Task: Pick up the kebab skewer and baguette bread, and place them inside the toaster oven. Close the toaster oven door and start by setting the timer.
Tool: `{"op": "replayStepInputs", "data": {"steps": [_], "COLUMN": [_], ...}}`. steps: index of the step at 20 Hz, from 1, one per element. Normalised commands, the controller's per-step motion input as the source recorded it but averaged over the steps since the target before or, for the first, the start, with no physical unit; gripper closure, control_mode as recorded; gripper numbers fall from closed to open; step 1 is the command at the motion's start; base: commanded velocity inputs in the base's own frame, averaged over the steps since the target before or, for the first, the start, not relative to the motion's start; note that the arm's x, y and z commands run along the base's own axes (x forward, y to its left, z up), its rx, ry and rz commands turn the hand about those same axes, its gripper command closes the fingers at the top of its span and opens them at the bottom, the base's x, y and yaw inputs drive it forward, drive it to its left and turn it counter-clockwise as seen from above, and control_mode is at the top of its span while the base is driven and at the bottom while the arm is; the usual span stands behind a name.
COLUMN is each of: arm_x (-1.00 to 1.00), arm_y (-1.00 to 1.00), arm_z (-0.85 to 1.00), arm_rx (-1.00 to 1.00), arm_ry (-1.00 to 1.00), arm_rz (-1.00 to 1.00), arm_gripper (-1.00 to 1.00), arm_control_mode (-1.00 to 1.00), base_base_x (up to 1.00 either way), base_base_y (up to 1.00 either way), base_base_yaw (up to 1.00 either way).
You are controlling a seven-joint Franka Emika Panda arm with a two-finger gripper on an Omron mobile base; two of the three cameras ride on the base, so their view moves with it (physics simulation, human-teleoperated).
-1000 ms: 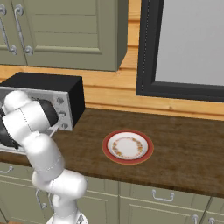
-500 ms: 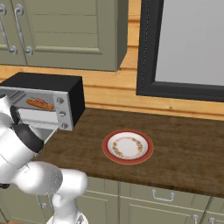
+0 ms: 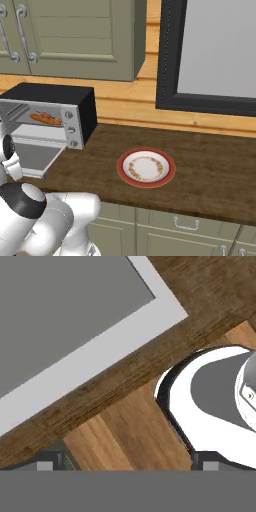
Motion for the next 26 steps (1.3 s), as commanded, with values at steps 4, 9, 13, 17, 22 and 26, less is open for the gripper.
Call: {"op": "replayStepInputs", "data": {"steps": [4, 9, 13, 17, 22, 26], "arm_x": [-0.14, 0.00, 0.07, 0.23, 0.39, 0.24], "arm_y": [0.03, 0.23, 0.10, 0.17, 0.24, 0.23], "arm_z": [0.00, -0.01, -0.13, -0.25, -0.24, -0.39], "arm_rx": [0.02, 0.00, 0.00, 0.00, 0.00, 0.00], "arm_ry": [0.10, 0.01, 0.00, -0.03, -0.07, -0.06], "arm_rz": [0.63, 0.48, 0.18, 0.01, 0.00, 0.00], "arm_gripper": [-1.00, -1.00, -1.00, -1.00, -1.00, -1.00], "arm_control_mode": [-1.00, -1.00, -1.00, -1.00, -1.00, -1.00], "base_base_x": [0.00, 0.00, 0.00, 0.00, 0.00, 0.00], "base_base_y": [0.00, 0.00, 0.00, 0.00, 0.00, 0.00], "base_base_yaw": [0.00, 0.00, 0.00, 0.00, 0.00, 0.00]}}
